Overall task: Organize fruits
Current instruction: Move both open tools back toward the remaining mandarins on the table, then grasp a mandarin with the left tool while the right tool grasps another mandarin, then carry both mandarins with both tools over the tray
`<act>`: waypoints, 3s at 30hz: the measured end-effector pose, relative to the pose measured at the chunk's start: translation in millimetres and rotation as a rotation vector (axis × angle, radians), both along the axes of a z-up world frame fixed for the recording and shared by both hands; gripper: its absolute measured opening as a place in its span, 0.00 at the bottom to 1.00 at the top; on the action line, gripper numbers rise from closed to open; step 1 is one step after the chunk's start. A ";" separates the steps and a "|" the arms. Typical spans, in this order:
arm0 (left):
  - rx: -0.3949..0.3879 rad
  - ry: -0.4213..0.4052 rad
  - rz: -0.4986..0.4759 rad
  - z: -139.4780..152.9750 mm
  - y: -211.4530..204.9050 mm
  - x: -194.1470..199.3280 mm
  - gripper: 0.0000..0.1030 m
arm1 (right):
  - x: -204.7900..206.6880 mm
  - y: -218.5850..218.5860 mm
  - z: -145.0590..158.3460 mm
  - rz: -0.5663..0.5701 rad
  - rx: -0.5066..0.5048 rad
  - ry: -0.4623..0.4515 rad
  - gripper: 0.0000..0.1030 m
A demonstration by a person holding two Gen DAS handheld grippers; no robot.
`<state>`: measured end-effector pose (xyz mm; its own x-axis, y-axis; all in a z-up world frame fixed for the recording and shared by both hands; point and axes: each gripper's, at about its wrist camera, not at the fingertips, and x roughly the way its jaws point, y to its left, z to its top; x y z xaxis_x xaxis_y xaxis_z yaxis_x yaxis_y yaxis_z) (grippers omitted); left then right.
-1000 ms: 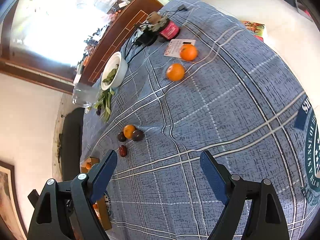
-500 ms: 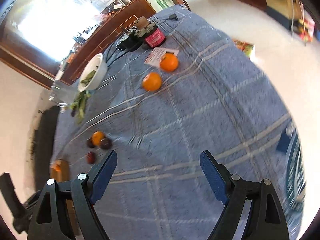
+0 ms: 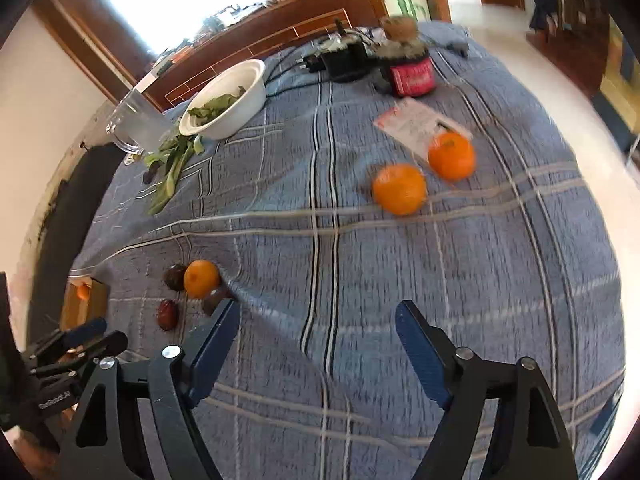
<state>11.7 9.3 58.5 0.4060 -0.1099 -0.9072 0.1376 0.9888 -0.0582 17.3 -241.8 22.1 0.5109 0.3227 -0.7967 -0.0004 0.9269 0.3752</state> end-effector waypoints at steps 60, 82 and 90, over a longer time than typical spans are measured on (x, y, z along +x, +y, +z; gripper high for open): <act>-0.134 -0.118 0.066 49.1 65.9 -40.6 0.29 | -19.3 57.1 38.3 0.031 -0.067 -0.069 0.36; -0.050 -0.039 0.437 15.3 306.7 -122.8 0.29 | -99.7 354.6 58.4 0.529 -0.052 -0.041 0.37; -0.077 -0.004 0.402 0.8 314.6 -110.7 0.29 | -126.0 416.9 29.4 0.635 -0.122 0.012 0.37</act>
